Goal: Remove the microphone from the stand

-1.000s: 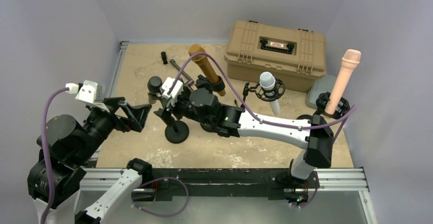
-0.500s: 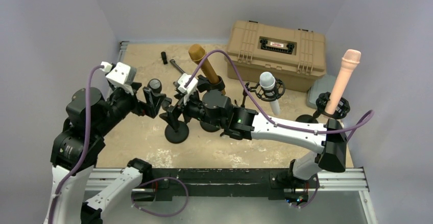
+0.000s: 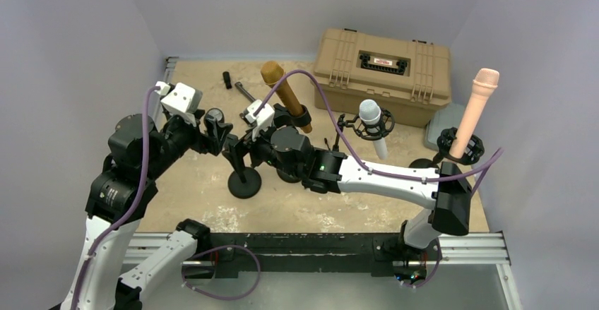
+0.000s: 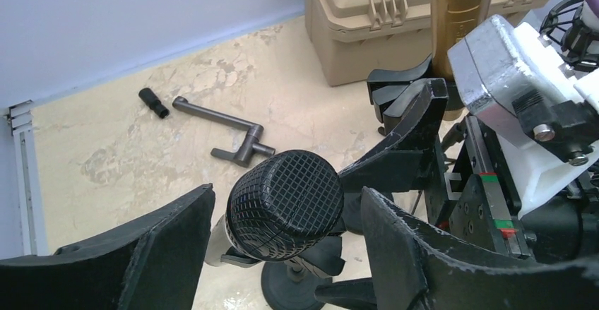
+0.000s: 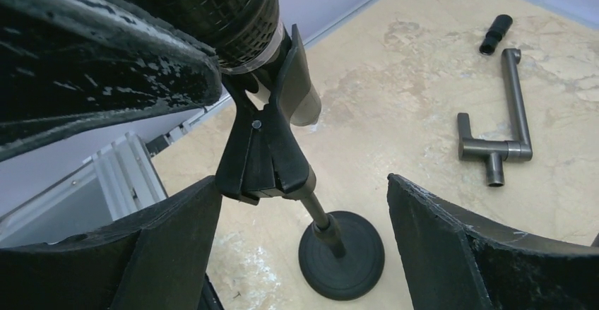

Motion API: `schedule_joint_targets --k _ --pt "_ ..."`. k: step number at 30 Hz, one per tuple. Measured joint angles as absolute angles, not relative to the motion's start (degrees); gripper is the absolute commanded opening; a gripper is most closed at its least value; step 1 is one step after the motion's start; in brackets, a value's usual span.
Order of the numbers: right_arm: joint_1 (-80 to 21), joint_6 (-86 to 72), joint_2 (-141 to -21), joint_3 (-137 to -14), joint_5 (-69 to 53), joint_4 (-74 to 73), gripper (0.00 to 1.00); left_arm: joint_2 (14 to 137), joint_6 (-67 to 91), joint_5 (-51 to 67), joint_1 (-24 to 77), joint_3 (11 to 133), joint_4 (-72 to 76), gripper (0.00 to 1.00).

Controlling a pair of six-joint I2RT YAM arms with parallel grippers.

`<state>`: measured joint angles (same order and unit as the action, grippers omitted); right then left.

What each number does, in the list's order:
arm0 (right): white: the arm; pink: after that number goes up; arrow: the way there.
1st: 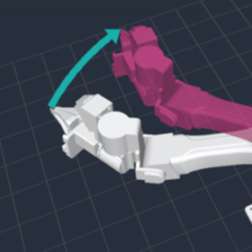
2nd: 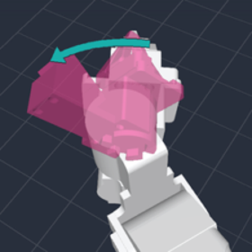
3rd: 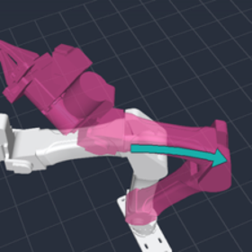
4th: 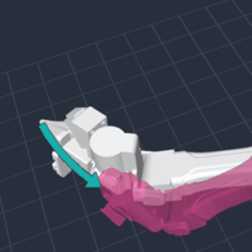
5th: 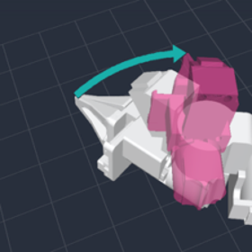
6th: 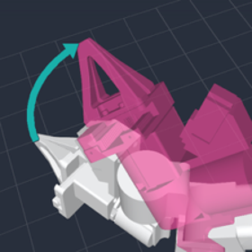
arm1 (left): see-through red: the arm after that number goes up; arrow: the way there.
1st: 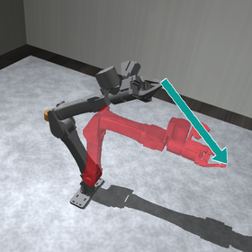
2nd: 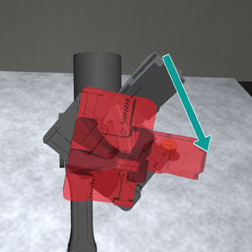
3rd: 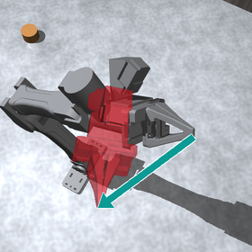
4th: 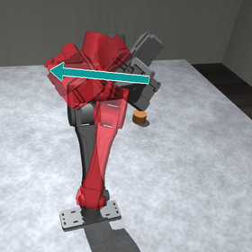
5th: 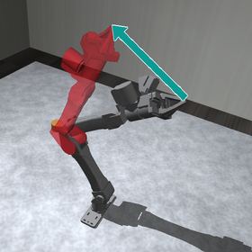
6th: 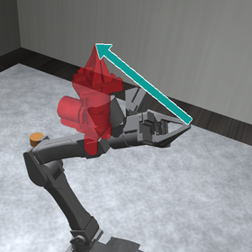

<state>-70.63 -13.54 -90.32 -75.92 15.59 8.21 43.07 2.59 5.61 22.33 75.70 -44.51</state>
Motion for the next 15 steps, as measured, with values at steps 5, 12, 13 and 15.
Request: schedule_joint_targets --k 5,12,13,15 --pt "-71.3 -13.3 -90.5 -75.9 17.6 9.3 0.84 43.0 2.2 5.6 22.3 75.1 -44.1 0.70" --pt "-71.7 -13.0 -90.5 -75.4 19.6 11.8 0.84 42.8 1.7 5.4 22.3 73.5 -42.9 0.68" --pt "-71.7 -13.0 -90.4 -75.2 20.0 12.0 0.84 42.9 1.7 5.4 22.3 73.3 -42.9 0.68" --pt "-71.6 -13.0 -90.3 -74.7 20.4 12.1 0.84 43.0 1.6 5.4 22.3 72.9 -42.7 0.67"
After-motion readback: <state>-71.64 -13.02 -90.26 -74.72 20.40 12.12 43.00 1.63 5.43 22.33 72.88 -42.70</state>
